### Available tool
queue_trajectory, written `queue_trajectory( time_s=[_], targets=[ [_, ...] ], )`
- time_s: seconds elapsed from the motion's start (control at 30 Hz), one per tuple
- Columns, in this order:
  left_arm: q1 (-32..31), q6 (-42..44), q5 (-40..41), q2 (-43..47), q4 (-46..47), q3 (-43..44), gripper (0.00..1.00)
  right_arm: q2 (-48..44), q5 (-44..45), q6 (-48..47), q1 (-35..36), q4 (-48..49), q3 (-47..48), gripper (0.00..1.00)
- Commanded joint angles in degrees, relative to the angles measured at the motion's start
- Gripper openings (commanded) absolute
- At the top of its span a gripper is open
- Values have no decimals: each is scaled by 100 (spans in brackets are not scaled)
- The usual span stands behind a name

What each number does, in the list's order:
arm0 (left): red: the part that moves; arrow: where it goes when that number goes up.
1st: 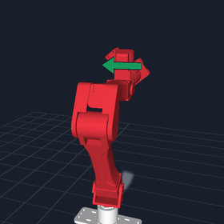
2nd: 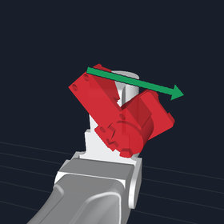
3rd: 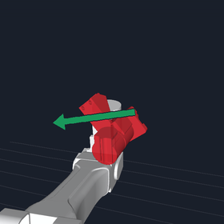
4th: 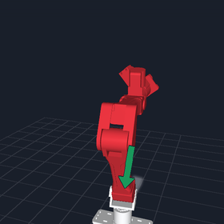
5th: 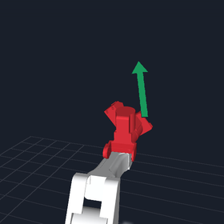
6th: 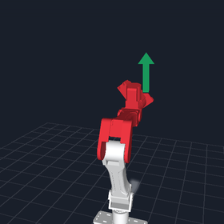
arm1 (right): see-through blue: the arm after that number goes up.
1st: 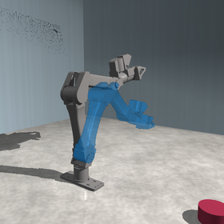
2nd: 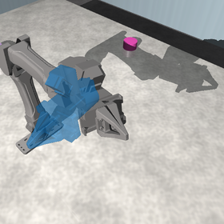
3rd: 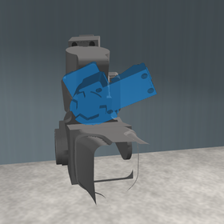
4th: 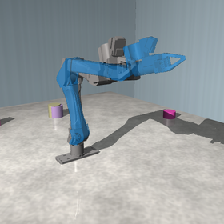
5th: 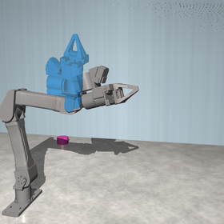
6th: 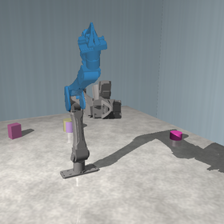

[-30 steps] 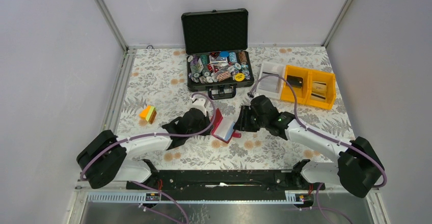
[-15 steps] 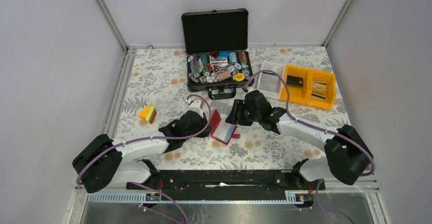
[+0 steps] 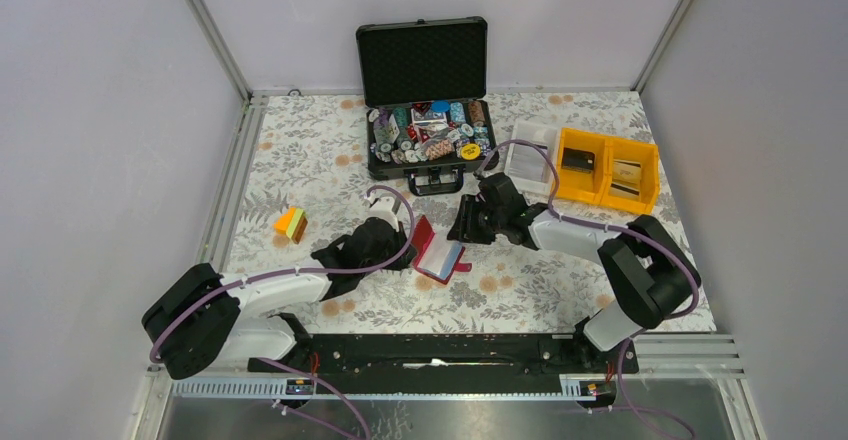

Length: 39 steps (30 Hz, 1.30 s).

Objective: Put the credit cards into the card holder
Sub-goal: Open the card holder at the center of the board.

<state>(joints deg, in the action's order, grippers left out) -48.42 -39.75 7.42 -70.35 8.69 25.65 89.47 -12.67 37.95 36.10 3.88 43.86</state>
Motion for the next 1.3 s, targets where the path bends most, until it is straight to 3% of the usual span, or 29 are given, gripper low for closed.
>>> queue_trajectory(
  time_s=[0.0, 0.57, 0.9, 1.27],
  targets=[
    [0, -49, -65, 98, 230, 10, 0, 153, -139, -230, -37, 262, 281, 44],
    [12, -51, -92, 87, 221, 19, 0, 455, -227, -334, -38, 355, 168, 40],
    [6, -66, -109, -18, 247, 45, 0, 326, -432, -364, -39, 488, 153, 28],
    [0, -129, -67, -71, 181, 67, 0, 150, -601, -277, -30, 608, 126, 21]
  ],
)
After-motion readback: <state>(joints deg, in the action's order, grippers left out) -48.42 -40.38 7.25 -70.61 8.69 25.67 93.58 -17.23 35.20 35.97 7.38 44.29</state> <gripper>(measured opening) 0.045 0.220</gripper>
